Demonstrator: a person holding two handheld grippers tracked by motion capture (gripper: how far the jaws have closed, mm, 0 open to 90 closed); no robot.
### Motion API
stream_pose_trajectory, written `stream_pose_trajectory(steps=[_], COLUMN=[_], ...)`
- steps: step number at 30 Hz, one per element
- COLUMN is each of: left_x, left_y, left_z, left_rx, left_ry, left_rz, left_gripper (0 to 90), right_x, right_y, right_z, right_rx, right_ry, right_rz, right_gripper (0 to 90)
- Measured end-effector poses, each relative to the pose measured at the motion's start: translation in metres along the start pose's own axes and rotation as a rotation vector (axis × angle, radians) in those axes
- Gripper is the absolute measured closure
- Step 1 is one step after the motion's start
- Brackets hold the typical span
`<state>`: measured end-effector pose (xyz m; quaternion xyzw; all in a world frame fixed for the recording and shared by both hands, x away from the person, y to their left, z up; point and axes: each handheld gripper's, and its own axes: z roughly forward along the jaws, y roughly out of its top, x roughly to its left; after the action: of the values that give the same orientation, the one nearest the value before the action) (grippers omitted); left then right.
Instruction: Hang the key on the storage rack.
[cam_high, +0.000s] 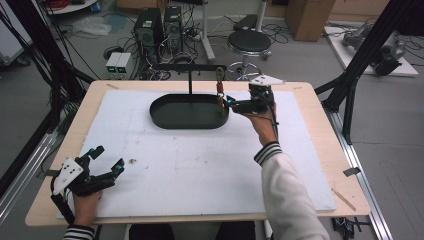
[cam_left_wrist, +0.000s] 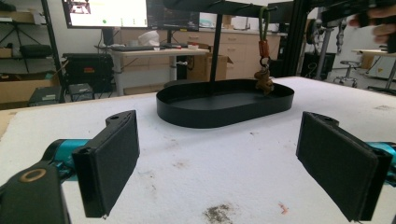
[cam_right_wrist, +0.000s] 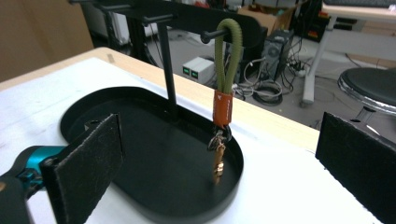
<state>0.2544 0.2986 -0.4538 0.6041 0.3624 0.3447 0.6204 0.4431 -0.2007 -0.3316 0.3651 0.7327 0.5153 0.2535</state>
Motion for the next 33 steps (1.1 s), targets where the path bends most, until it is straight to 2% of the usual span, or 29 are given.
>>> stream_pose_trajectory(steps=[5, 8, 11, 13, 15, 20, 24, 27, 31, 33], left_x=[0.0, 0.0, 0.001, 0.0, 0.0, 0.0, -0.001, -0.001, -0.001, -0.001], left_y=[0.0, 0.0, 0.0, 0.0, 0.0, 0.0, 0.0, 0.0, 0.0, 0.0], left_z=[0.0, 0.0, 0.001, 0.001, 0.001, 0.001, 0.0, 0.001, 0.001, 0.0], left_rx=[0.001, 0.004, 0.006, 0.004, 0.006, 0.005, 0.007, 0.007, 0.007, 0.005], left_ry=[0.002, 0.003, 0.003, 0.004, 0.003, 0.005, 0.007, 0.009, 0.009, 0.007], left_rz=[-0.004, -0.002, -0.007, -0.001, 0.002, 0.003, 0.008, 0.007, 0.006, 0.008], left_gripper=[13.8, 13.8, 13.8, 13.8, 13.8, 13.8, 13.8, 13.8, 13.8, 13.8], right_x=[-0.005, -0.008, -0.009, -0.009, -0.011, -0.018, -0.02, -0.019, -0.02, -0.019], right_y=[-0.028, -0.049, -0.071, -0.085, -0.1, -0.131, -0.148, -0.159, -0.173, -0.176], right_z=[-0.046, -0.072, -0.093, -0.105, -0.114, -0.13, -0.137, -0.138, -0.136, -0.137], right_rx=[-0.059, -0.087, -0.133, -0.156, -0.183, -0.235, -0.279, -0.291, -0.281, -0.283], right_ry=[0.043, 0.064, 0.073, 0.061, 0.056, 0.025, -0.004, -0.025, -0.01, -0.012], right_rz=[-0.011, -0.001, 0.0, -0.015, -0.008, 0.01, 0.002, -0.001, 0.023, 0.016], right_gripper=[0.3, 0.3, 0.4, 0.4, 0.4, 0.4, 0.4, 0.3, 0.4, 0.4])
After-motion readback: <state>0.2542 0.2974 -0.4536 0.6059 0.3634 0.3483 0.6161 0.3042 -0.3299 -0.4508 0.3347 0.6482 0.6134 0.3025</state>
